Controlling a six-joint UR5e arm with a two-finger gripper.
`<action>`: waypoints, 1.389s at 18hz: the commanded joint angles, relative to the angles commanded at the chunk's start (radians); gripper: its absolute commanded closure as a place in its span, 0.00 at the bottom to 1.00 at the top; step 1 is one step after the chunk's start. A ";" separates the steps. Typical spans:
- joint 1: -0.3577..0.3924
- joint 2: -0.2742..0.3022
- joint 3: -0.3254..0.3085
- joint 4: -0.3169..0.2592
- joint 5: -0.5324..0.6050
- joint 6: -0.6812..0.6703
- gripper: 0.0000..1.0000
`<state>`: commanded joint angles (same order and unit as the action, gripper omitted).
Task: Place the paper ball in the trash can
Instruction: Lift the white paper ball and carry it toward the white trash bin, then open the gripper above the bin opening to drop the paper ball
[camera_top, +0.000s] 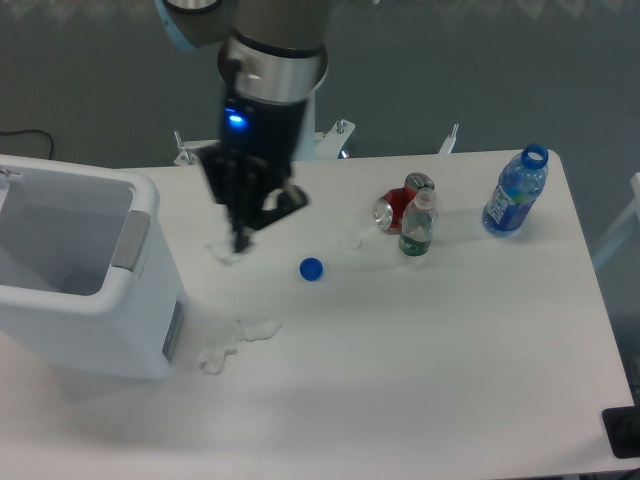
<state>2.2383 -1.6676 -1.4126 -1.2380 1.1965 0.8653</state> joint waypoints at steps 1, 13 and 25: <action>-0.018 0.012 -0.017 0.008 0.000 -0.005 0.95; -0.180 0.016 -0.048 0.014 -0.020 -0.109 0.32; -0.143 0.003 -0.039 0.112 0.065 -0.074 0.00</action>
<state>2.0951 -1.6644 -1.4512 -1.1260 1.2620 0.7913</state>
